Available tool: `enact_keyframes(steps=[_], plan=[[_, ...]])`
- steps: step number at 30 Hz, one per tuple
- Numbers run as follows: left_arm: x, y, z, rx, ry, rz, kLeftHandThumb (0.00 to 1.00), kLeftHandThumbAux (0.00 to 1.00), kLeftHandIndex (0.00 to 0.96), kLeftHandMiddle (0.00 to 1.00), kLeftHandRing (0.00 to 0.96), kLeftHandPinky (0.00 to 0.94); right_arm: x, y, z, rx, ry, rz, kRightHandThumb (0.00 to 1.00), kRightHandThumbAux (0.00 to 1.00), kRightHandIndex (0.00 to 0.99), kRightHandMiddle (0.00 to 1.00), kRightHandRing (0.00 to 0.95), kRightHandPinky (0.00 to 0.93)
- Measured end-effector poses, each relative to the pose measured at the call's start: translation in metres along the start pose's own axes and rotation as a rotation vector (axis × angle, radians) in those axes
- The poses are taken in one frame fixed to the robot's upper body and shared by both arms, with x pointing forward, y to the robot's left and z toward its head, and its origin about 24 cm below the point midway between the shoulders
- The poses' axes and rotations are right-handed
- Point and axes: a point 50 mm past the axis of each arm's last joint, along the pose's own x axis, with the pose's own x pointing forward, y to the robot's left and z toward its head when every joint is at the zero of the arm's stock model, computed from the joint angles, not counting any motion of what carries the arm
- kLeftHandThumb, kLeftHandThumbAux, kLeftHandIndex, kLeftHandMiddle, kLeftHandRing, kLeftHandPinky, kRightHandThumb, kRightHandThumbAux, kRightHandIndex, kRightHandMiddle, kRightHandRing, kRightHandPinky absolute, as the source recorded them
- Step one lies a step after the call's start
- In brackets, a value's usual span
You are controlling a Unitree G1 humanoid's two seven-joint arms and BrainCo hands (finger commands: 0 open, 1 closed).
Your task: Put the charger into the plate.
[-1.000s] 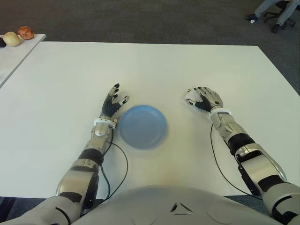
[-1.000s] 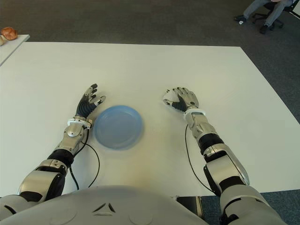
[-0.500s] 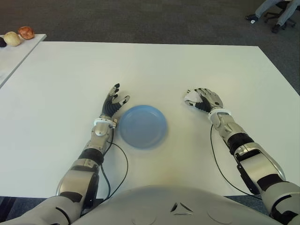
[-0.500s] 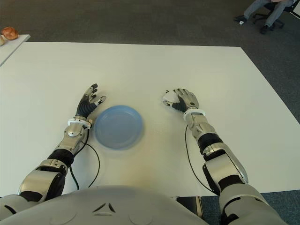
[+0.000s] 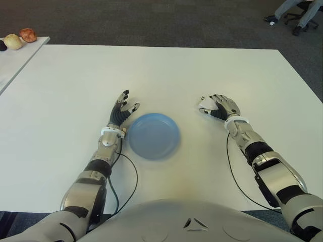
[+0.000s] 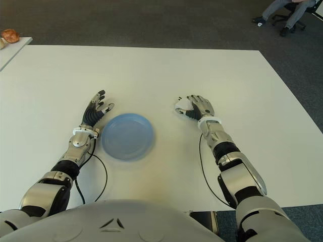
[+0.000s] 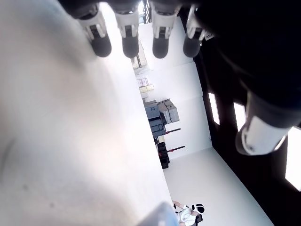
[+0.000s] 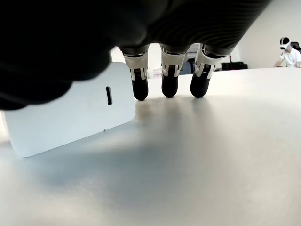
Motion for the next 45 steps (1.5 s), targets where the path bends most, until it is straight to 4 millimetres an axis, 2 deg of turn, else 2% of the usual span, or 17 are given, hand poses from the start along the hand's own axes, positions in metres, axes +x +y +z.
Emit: enact_keyframes(steps=[27,29,31,33,34,36,37,39,41,43,45], plan=[[0.000,0.001,0.000,0.006,0.003,-0.002,0.000,0.569,0.001,0.000,0.000,0.011,0.003,-0.007,0.001,-0.051,-0.030,0.092,0.299,0.128,0.000,0.000,0.000,0.005],[0.000,0.001,0.000,0.006,0.003,-0.002,0.000,0.567,0.002,0.000,0.000,0.011,0.003,-0.007,0.001,-0.052,-0.031,0.092,0.301,0.143,0.000,0.004,0.011,0.073],[0.000,0.001,0.000,0.006,0.003,-0.002,0.000,0.565,0.003,0.002,0.000,0.012,0.003,-0.008,0.001,-0.053,-0.032,0.091,0.335,0.174,0.013,0.076,0.149,0.304],[0.000,0.001,0.000,0.006,0.003,-0.002,0.000,0.563,0.004,0.002,0.000,0.013,0.003,-0.008,0.001,-0.054,-0.033,0.087,0.366,0.198,0.040,0.119,0.218,0.412],[0.000,0.001,0.000,0.006,0.003,-0.002,0.000,0.563,0.005,0.003,0.000,0.012,0.003,-0.008,0.001,-0.054,-0.033,0.080,0.409,0.233,0.094,0.166,0.261,0.458],[0.000,0.001,0.000,0.006,0.003,-0.002,0.000,0.563,0.006,0.004,0.000,0.012,0.003,-0.009,0.001,-0.054,-0.033,0.067,0.447,0.262,0.142,0.207,0.299,0.498],[0.000,0.001,0.000,0.006,0.003,-0.003,0.000,0.562,0.006,0.004,0.000,0.009,0.003,-0.010,0.001,-0.053,-0.033,0.060,0.514,0.319,0.218,0.388,0.454,0.605],[0.000,0.000,0.000,0.005,0.002,-0.003,0.000,0.562,0.006,0.005,0.000,0.008,0.004,-0.012,0.002,-0.052,-0.029,0.044,0.582,0.373,0.293,0.549,0.593,0.703],[0.001,0.000,0.000,0.005,0.002,-0.004,0.000,0.559,0.007,0.004,0.000,0.009,0.005,-0.014,0.002,-0.051,-0.018,0.030,0.651,0.417,0.370,0.633,0.669,0.758],[0.001,0.000,0.000,0.004,0.001,-0.004,0.000,0.559,0.007,0.003,0.000,0.004,0.007,-0.016,0.004,-0.050,-0.001,0.016,0.697,0.583,0.408,0.686,0.720,0.780],[0.001,-0.001,0.001,0.004,0.001,-0.005,0.000,0.560,0.007,0.003,0.000,0.002,0.008,-0.017,0.005,-0.047,0.020,0.001,0.772,0.625,0.407,0.618,0.733,0.778]])
